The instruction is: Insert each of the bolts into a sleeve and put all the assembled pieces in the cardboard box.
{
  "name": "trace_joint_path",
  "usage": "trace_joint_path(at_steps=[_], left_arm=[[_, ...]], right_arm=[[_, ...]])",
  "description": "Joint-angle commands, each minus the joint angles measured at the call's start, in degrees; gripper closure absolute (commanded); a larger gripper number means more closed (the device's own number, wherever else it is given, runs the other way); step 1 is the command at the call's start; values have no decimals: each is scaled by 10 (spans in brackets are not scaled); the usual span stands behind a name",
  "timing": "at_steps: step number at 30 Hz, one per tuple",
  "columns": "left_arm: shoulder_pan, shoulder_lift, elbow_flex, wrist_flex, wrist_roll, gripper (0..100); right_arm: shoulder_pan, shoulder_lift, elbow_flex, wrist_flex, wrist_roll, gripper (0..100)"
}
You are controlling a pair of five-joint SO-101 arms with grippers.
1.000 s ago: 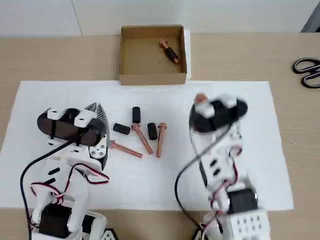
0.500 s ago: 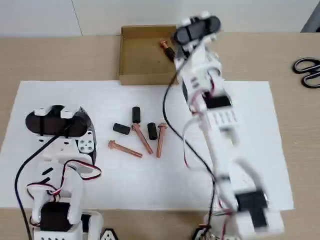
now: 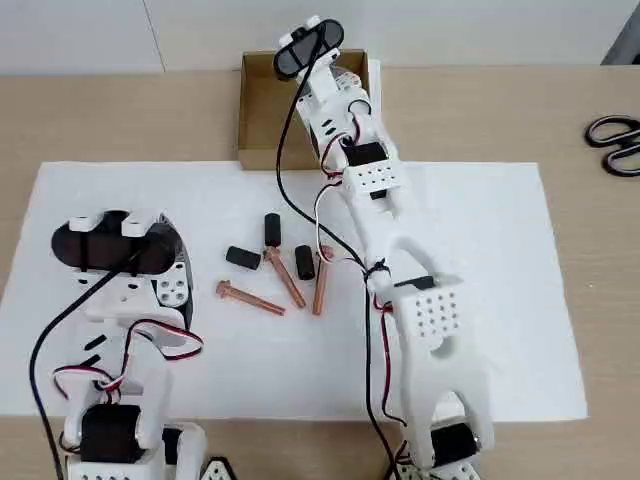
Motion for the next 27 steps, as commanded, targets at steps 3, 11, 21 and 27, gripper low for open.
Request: trace_joint_path(at_steps=[3,11,21,27], left_arm=[[-4,-4,-1,-11,3,993],[-2,-4,-1,-11,3,993],[-2,-4,-1,-11,3,993],[-2,-4,-1,-11,3,993]], right_arm=[[-2,112,-191,-13,5,995],[-3,191,-258,15,6,995],[-5,192,-258,77,3,990],[-5,191,-259,127,3,889]])
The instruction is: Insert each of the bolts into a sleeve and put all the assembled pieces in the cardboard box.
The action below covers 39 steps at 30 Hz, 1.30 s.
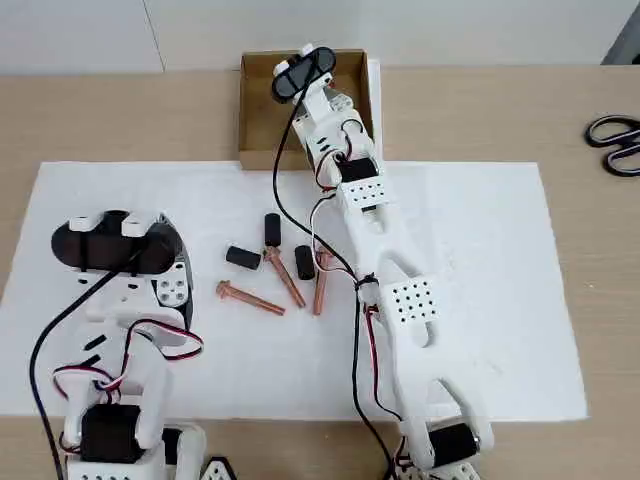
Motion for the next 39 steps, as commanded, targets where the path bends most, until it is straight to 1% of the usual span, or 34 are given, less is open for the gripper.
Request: trace_joint_path(at_steps=[1,3,5,10,14,15,18,21,24,29,32,39], left_arm=[[-2,-4,-1,-11,3,993],[-2,-4,-1,-11,3,993],[-2,-4,-1,-11,3,993],[-2,-4,-1,-11,3,993],[-2,-4,-2,-11,3,993],[-2,-4,-3,-11,3,993],[-2,-4,-4,-11,3,993],[-2,-4,-4,-11,3,993],[-4,-4,-4,-11,3,993],[-2,-4,-4,-11,3,993],[-2,-4,-4,-11,3,993],[-2,-4,-4,-11,3,993]], right_arm=[[-2,-12,-29,36,1,847],[-2,-12,-29,48,1,777],[-2,-12,-29,49,1,746],[-3,-12,-60,50,2,746],[-1,-12,-135,53,4,746],[0,-13,-164,70,4,746],[-3,-13,-272,173,4,746],[-3,-30,-269,261,4,746],[-3,-70,-270,370,0,746],[-23,-140,-269,603,0,745],[-31,-179,-269,719,0,745],[-15,-217,-265,746,0,745]])
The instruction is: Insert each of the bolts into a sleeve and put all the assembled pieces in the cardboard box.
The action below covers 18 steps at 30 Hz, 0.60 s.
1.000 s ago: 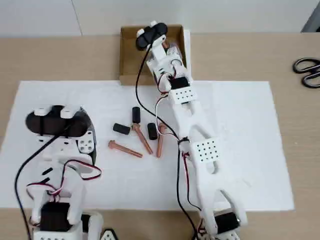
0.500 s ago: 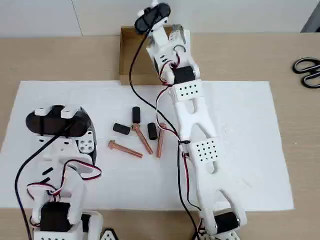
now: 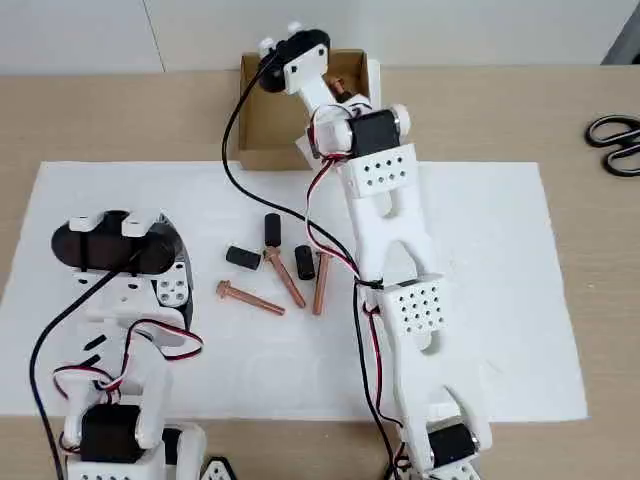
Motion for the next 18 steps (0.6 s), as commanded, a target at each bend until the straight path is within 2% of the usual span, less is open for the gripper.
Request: trace_joint_path(at_steps=[1,4,10,14,18], left_arm=[[-2,-4,-4,-11,3,993],[-2,-4,-4,-11,3,993],[-2,-4,-5,17,2,993],[-4,-4,-5,30,1,993],[-4,-4,-5,27,1,993]], right_arm=[[8,-57,-14,17,0,745],[8,-92,63,17,0,745],[2,-234,349,14,1,745],[-16,-318,548,11,0,745],[-46,-367,678,10,-2,745]])
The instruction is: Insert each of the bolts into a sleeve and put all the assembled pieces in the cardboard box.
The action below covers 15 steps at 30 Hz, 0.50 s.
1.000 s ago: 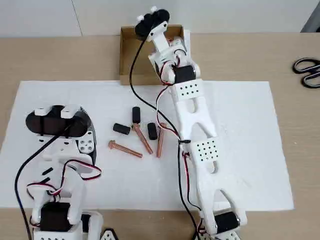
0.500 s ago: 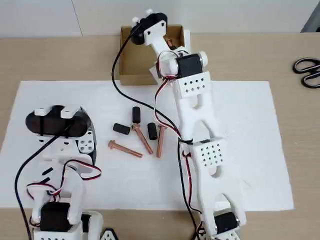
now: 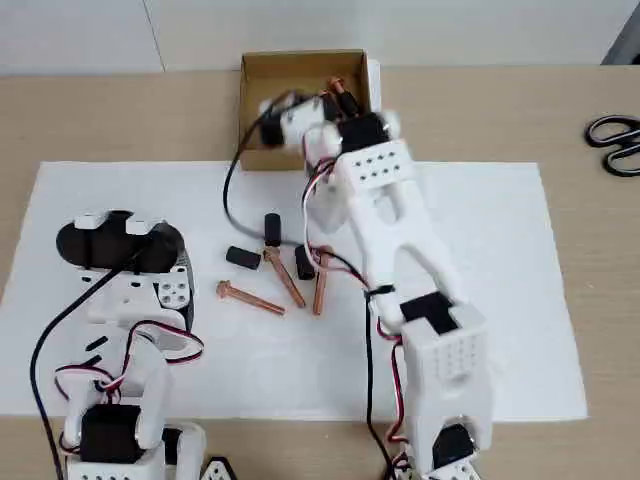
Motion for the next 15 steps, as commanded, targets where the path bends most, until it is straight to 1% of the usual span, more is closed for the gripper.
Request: trace_joint_path(at_steps=[1,3,6,8,9,12,15], left_arm=[[-4,-4,-5,0,1,993],[-5,-4,-5,1,1,993],[-17,-4,-5,11,1,993],[-44,-2,-3,15,1,993],[-63,-2,-2,19,1,993],[-113,-2,-1,43,1,993],[-128,-2,-1,91,1,993]], right_arm=[[-28,-72,98,-1,-3,745],[-37,-83,107,-6,-32,745],[-36,-100,97,-17,-143,745],[-28,-109,96,-27,-209,745],[-26,-113,96,-30,-229,745],[-23,-119,96,-26,-250,745],[-17,-120,96,-19,-262,745]])
